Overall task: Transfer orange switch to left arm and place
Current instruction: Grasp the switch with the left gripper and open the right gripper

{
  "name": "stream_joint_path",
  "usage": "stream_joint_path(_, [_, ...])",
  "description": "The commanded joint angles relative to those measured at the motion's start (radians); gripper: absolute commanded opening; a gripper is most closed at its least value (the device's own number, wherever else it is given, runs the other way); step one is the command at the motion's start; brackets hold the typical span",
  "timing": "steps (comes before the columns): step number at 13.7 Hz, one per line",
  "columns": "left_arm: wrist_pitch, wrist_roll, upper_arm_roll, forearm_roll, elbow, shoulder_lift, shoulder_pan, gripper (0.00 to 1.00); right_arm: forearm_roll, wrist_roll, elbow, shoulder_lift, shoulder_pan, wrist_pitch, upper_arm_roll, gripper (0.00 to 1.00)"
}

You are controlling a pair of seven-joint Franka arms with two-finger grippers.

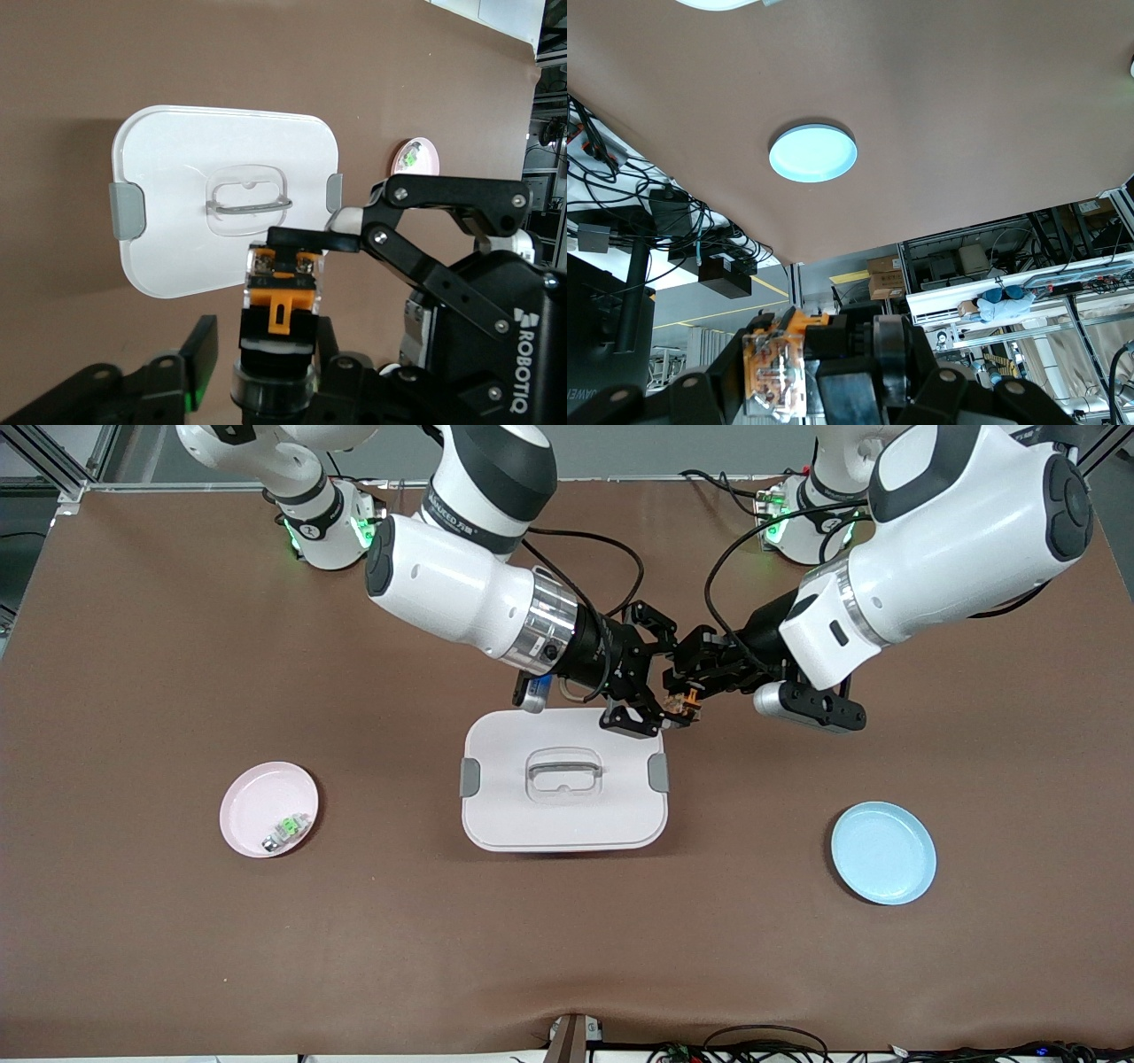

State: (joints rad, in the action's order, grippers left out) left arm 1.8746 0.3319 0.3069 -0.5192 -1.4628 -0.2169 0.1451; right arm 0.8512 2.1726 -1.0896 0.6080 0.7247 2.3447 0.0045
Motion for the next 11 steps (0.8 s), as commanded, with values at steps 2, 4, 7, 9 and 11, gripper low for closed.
stream_joint_path(2, [-0.023, 0.001, 0.003, 0.021, 0.015, 0.008, -0.006, 0.26, 0.003, 0.024, 0.047, 0.029, 0.013, 0.014, -0.014, 0.0])
stream_joint_path(4, [-0.023, -0.002, 0.003, 0.022, 0.013, 0.007, -0.006, 0.19, 0.003, 0.024, 0.047, 0.03, 0.018, 0.019, -0.014, 0.0])
stream_joint_path(7, [-0.023, -0.002, 0.001, 0.022, 0.013, 0.004, -0.009, 0.0, -0.006, 0.024, 0.047, 0.029, 0.022, 0.024, -0.014, 0.99])
stream_joint_path(9, [-0.023, -0.002, 0.001, 0.022, 0.015, 0.004, -0.012, 0.0, -0.032, 0.024, 0.047, 0.03, 0.025, 0.027, -0.011, 1.0])
stream_joint_path(11, [-0.023, -0.002, 0.001, 0.024, 0.015, 0.004, -0.013, 0.0, -0.034, 0.024, 0.045, 0.029, 0.027, 0.03, -0.011, 1.0])
